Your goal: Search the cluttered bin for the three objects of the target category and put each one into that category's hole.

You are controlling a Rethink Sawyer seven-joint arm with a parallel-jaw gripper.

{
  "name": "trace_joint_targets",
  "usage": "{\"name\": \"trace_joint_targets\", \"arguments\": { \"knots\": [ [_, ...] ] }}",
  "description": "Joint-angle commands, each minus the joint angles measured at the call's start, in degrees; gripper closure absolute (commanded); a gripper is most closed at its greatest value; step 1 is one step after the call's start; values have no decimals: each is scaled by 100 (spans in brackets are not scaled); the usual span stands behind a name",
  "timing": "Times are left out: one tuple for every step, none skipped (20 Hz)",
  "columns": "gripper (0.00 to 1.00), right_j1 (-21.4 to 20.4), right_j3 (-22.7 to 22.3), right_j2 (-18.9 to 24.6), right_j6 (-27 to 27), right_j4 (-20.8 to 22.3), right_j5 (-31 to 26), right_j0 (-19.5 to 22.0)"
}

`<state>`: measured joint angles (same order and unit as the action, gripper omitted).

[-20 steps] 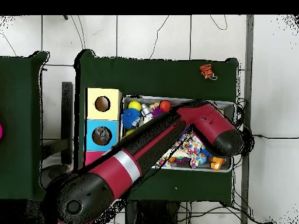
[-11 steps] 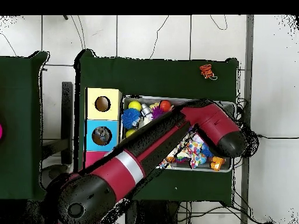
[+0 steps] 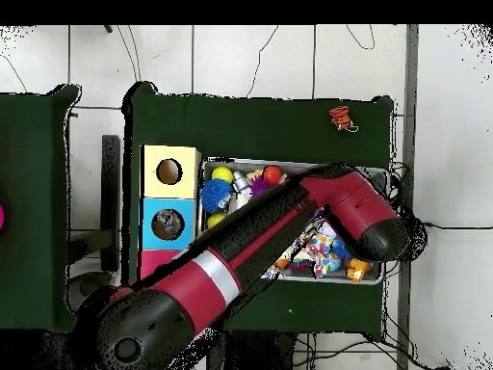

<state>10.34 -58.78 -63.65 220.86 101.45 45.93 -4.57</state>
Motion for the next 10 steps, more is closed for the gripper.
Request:
{"name": "trace_joint_targets", "arguments": {
  "knots": [
    [0, 151, 130, 1339, -702, -705, -423, 234],
    [0, 124, 115, 1384, -746, -751, -455, 247],
    [0, 83, 105, 1445, -818, -813, -494, 273],
    [0, 65, 102, 1500, -872, -850, -513, 296],
    [0, 53, 105, 1550, -920, -884, -532, 322],
    [0, 69, 111, 1570, -931, -888, -543, 331],
    [0, 103, 125, 1569, -888, -867, -512, 333],
    [0, 129, 130, 1580, -888, -860, -518, 338],
    [0, 162, 148, 1575, -871, -844, -522, 337],
    [0, 166, 155, 1595, -870, -843, -520, 346]
  ]
}}
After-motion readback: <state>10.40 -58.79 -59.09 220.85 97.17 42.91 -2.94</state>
